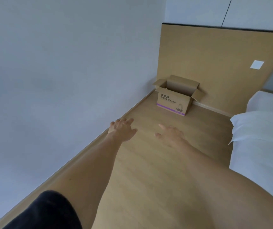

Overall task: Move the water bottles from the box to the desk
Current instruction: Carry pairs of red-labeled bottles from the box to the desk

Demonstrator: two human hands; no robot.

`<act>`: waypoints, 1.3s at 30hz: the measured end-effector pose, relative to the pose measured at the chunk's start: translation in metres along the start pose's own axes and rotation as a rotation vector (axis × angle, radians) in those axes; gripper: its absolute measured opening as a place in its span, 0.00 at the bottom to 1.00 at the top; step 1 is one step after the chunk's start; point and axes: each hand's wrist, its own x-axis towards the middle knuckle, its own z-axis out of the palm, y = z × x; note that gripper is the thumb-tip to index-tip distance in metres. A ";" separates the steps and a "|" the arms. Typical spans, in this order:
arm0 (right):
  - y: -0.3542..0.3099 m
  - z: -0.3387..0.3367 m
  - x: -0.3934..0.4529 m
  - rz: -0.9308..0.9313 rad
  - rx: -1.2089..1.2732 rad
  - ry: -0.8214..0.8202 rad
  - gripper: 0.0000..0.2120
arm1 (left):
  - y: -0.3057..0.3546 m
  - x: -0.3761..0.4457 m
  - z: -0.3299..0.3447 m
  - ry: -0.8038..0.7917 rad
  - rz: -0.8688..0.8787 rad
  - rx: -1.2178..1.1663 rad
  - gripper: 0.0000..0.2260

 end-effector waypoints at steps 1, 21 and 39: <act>0.005 -0.003 0.010 0.011 -0.002 0.004 0.30 | 0.005 0.016 0.000 -0.003 0.016 -0.002 0.26; 0.080 -0.089 0.297 0.350 0.089 0.001 0.31 | 0.089 0.397 -0.023 -0.094 0.323 -0.037 0.24; 0.161 -0.142 0.566 0.409 0.143 0.011 0.30 | 0.163 0.683 -0.030 -0.137 0.382 -0.054 0.25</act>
